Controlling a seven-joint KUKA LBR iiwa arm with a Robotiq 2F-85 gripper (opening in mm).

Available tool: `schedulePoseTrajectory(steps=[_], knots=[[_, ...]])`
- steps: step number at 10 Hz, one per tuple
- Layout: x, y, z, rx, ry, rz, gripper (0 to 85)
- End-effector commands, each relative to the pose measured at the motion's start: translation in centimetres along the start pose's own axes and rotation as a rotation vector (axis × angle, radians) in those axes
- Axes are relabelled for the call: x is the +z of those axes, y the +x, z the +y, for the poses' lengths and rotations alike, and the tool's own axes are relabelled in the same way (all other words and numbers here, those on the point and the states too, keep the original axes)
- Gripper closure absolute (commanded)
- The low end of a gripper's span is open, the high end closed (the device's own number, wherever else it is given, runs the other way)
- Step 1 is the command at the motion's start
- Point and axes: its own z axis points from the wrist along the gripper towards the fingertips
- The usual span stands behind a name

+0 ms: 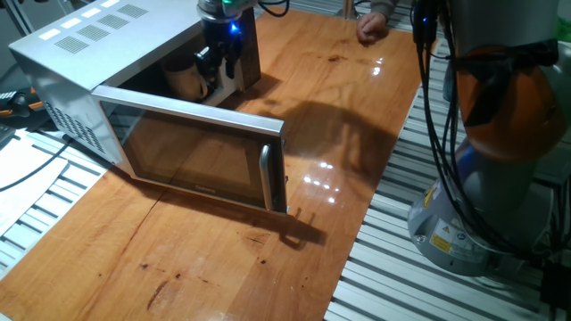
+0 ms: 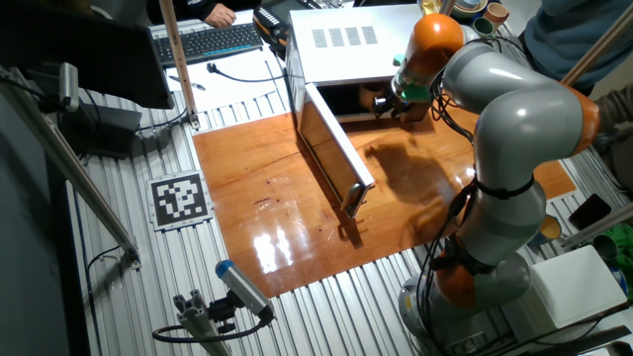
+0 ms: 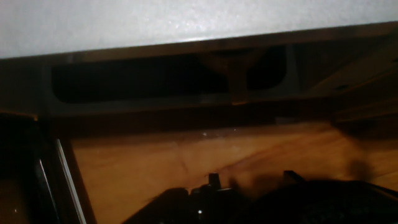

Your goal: Put the bowl into the microwave

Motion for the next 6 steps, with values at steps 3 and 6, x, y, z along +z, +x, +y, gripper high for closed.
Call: schedulePoseTrajectory(steps=[3, 6], knots=[[-0.23, 0.52, -0.08, -0.005, 0.002, 0.009, 34.0], [-0.22, 0.52, -0.06, -0.016, -0.006, 0.017, 34.0]])
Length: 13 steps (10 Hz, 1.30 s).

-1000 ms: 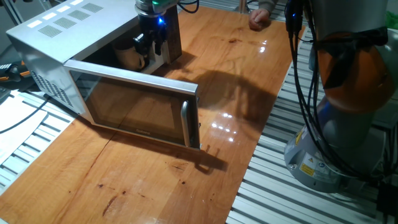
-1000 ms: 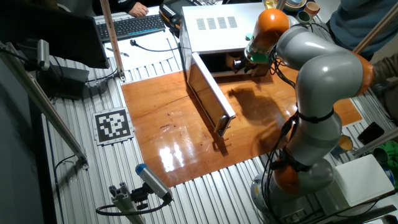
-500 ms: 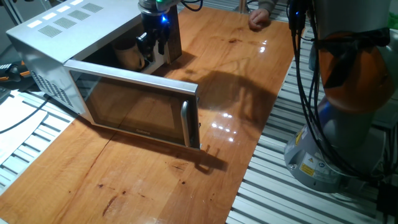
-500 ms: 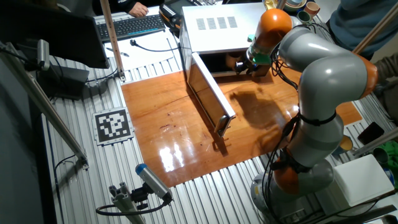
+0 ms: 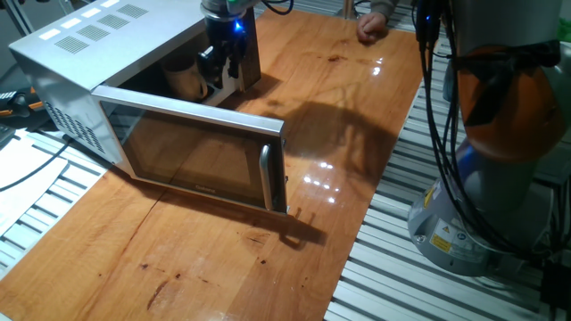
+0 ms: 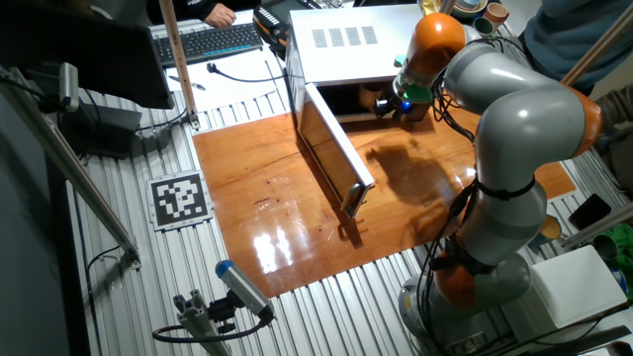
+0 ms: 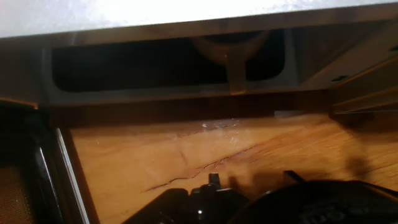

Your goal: Put the bowl into the microwave

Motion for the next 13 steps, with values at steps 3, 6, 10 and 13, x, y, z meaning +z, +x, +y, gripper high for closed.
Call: schedulePoseTrajectory(steps=[3, 6, 10, 13], knots=[[-0.01, 0.00, 0.01, -0.009, -0.016, 0.005, 34.0], [-0.01, 0.00, 0.01, -0.036, -0.020, 0.012, 34.0], [-0.01, 0.00, 0.01, -0.047, -0.023, -0.017, 17.0], [-0.01, 0.00, 0.01, -0.069, -0.022, -0.022, 17.0]])
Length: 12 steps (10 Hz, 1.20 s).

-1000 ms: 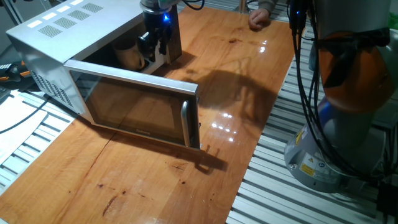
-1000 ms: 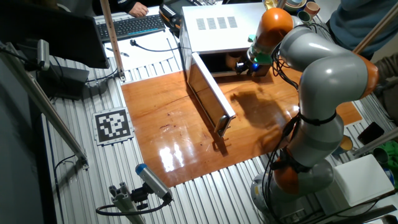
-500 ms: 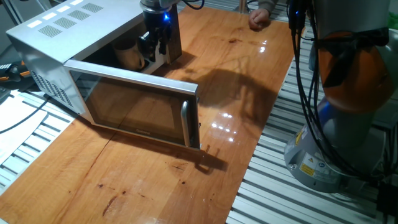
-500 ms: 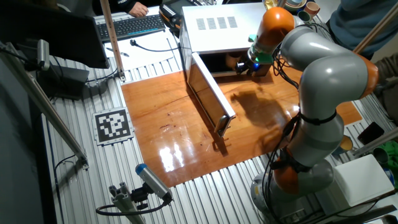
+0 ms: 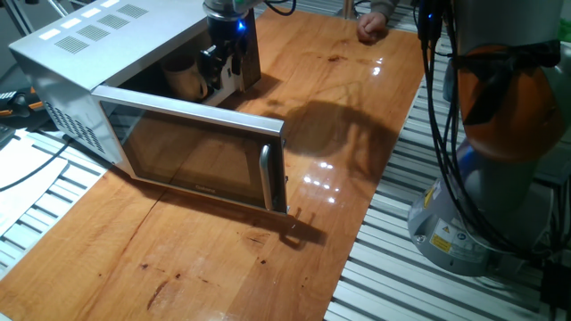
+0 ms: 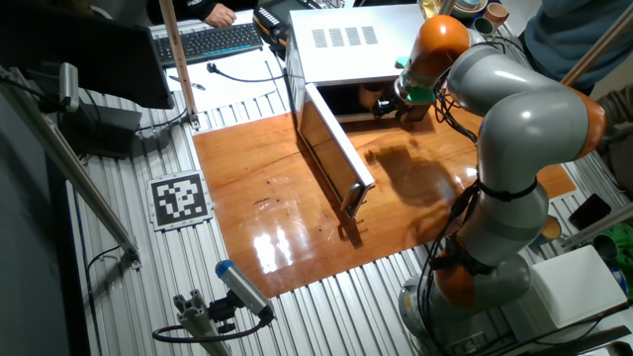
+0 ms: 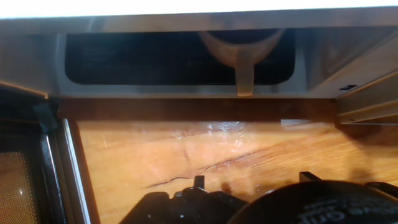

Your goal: Put the bowl into the microwave

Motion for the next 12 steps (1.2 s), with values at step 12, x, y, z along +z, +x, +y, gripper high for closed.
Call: schedulePoseTrajectory(steps=[12], knots=[[-4.6, 7.1, -0.5, 0.071, -0.036, 0.059, 34.0]])
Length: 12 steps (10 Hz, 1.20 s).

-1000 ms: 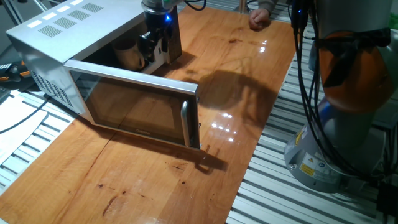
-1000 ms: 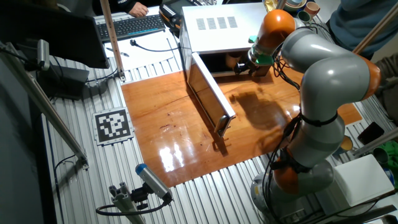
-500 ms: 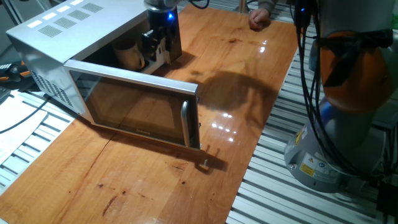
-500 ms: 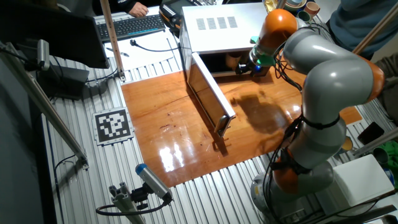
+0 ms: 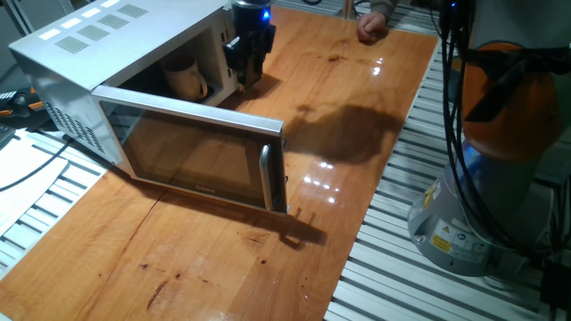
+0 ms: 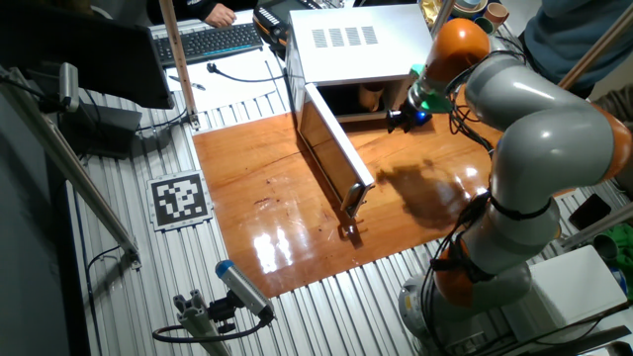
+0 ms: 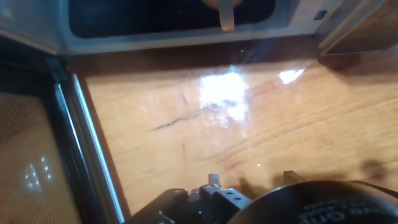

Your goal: Put the bowl into the microwave

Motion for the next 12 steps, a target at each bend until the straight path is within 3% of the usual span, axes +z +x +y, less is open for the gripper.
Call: schedulePoseTrajectory(steps=[1, 4, 6, 9, 11, 12], knots=[[-0.10, 0.00, -0.12, -0.014, -0.009, 0.000, 34.0], [-0.53, -0.46, -0.65, -0.074, -0.033, 0.013, 85.0], [-0.53, -0.46, -0.65, -0.092, -0.033, 0.016, 85.0], [-0.53, -0.46, -0.65, -0.138, -0.061, 0.027, 85.0], [-0.53, -0.46, -0.65, -0.192, -0.144, 0.057, 85.0], [-0.53, -0.46, -0.65, -0.221, -0.172, 0.069, 85.0]])
